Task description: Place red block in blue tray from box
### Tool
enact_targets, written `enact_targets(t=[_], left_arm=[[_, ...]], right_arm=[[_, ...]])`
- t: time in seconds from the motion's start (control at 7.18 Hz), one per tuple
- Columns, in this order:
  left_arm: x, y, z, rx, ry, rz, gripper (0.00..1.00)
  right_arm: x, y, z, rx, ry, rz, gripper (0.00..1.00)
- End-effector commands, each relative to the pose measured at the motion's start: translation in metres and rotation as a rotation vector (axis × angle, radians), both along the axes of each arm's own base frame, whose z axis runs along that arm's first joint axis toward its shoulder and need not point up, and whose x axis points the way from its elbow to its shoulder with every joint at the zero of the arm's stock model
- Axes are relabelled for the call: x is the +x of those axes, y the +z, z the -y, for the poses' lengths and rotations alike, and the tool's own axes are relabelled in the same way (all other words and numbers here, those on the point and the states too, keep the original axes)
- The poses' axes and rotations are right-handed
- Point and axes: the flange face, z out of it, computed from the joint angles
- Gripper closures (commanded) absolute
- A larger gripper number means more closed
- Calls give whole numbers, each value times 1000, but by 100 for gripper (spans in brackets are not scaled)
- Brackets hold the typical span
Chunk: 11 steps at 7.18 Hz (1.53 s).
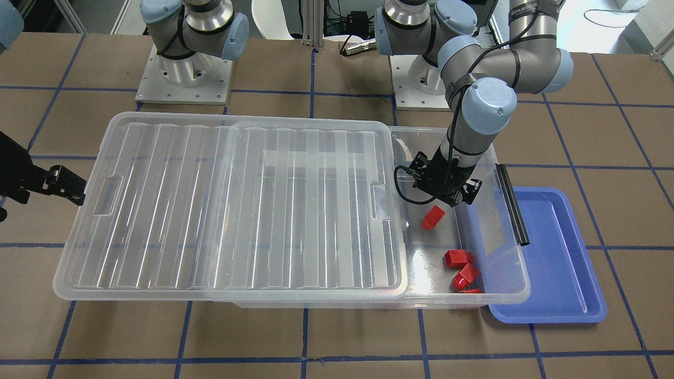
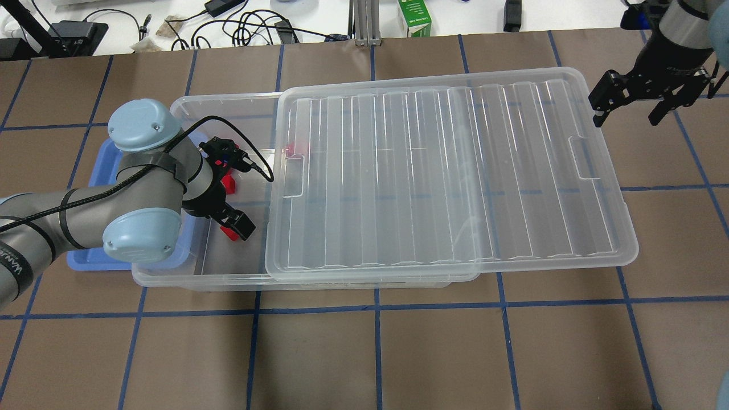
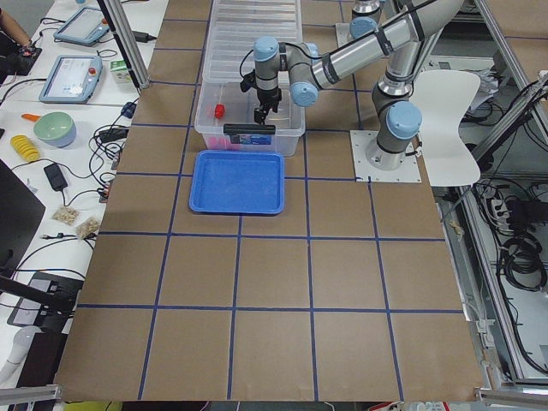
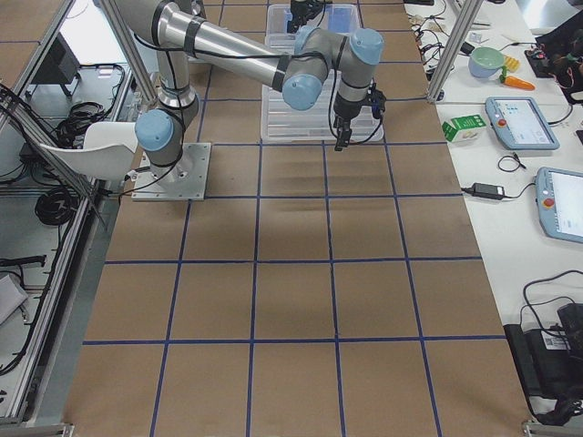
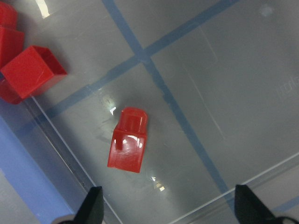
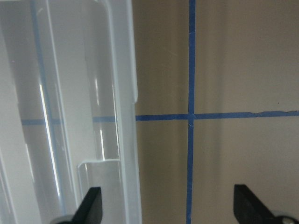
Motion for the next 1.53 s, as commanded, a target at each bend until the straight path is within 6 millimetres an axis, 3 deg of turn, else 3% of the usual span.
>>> enact_targets(t=[0.0,0.28,0.42,0.7,0.84,0.97,1.25,1.39], left_arm=[[3,-20,-4,3,10,-3,1],[8,-47,-8,-48,19,0,1],[11,-49,-5,-54,22,-3,1],[12,-58,0,-70,26,-1,1],[13,-59,1,-74,25,-1,8],[13,-60,2,-82,30,0,40],[13,-59,3,-85,27,0,71],[13,-57,4,-92,24,1,100]], right_arm=[[12,61,-31,-23,-11,-4,0],[25,103,-68,-65,-14,-14,0],[29,104,-75,-54,-8,-11,0],[30,77,-81,-3,5,-2,0],[30,71,-81,-2,5,6,0],[29,70,-80,-2,4,0,0],[29,67,-79,7,4,3,0],[29,64,-78,9,4,5,0]])
